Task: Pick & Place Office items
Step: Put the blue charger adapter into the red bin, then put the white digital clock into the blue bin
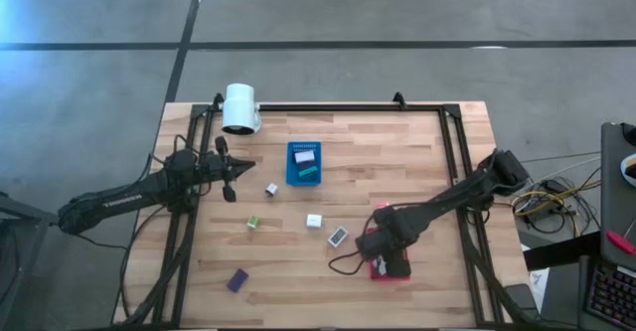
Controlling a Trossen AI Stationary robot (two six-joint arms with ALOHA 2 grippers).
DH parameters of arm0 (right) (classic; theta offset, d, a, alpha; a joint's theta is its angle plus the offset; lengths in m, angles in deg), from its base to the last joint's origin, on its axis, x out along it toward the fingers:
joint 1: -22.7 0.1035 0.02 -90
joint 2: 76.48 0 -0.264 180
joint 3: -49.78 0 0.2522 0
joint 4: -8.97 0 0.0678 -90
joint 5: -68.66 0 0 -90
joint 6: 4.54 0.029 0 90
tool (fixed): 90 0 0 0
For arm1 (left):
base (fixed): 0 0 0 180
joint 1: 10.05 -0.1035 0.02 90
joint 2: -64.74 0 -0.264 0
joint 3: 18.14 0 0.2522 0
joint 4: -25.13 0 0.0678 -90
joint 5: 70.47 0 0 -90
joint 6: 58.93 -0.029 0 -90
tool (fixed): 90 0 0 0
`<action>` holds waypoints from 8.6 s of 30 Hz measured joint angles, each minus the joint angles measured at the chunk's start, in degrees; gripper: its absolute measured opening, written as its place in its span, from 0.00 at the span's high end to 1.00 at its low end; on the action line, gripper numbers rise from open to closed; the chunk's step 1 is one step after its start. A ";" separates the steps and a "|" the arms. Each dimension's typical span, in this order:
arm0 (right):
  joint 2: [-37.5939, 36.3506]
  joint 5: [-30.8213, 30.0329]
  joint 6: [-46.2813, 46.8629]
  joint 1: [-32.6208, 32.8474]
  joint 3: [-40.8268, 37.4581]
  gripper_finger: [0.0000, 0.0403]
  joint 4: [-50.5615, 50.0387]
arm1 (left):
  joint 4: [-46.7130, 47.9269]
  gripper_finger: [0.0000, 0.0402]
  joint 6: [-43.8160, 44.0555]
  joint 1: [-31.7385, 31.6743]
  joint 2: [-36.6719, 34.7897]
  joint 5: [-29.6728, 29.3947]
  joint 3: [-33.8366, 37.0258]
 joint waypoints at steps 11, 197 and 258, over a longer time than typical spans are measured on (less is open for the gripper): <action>1.70 0.05 -0.26 0.00 -0.02 0.57 0.01 | 0.33 0.98 0.64 0.01 0.21 -0.13 0.00; -95.96 -9.30 -23.05 -26.76 -68.15 0.98 71.45 | 34.52 0.00 -24.90 28.02 114.73 8.44 -87.61; -95.58 -9.48 -22.45 -26.77 -68.19 0.98 70.53 | -14.49 0.29 10.61 15.21 22.16 -8.16 -15.28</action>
